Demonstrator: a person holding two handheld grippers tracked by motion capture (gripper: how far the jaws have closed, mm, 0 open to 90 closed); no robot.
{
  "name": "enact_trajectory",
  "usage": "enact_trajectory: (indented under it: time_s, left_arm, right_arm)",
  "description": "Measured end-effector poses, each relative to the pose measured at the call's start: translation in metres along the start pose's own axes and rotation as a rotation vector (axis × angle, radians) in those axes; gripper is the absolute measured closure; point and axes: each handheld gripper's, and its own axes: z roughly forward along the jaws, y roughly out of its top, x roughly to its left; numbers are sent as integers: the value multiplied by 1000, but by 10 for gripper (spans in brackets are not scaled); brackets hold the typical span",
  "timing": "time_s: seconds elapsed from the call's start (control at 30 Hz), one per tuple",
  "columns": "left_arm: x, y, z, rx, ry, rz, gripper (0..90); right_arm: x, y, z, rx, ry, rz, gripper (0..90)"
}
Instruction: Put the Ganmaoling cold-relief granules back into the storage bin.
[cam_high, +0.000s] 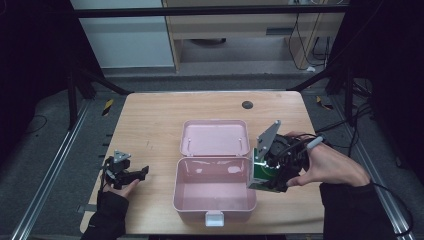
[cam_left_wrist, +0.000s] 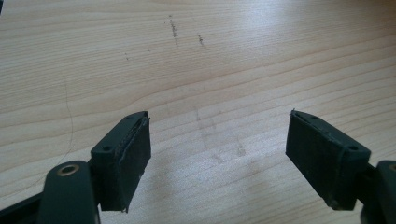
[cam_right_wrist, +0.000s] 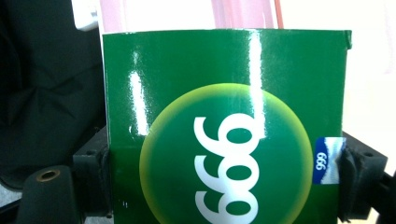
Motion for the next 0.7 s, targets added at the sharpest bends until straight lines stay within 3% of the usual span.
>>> enact_trajectory:
  time_s: [0.27,0.7]
  left_arm:
    - [0,0,0,1,0,2,215]
    - [0,0,0,0,0,3,216]
  right_arm:
    - [1,17,2,-1,4,-26,162]
    - [-2,43,24,13,26,-44,160]
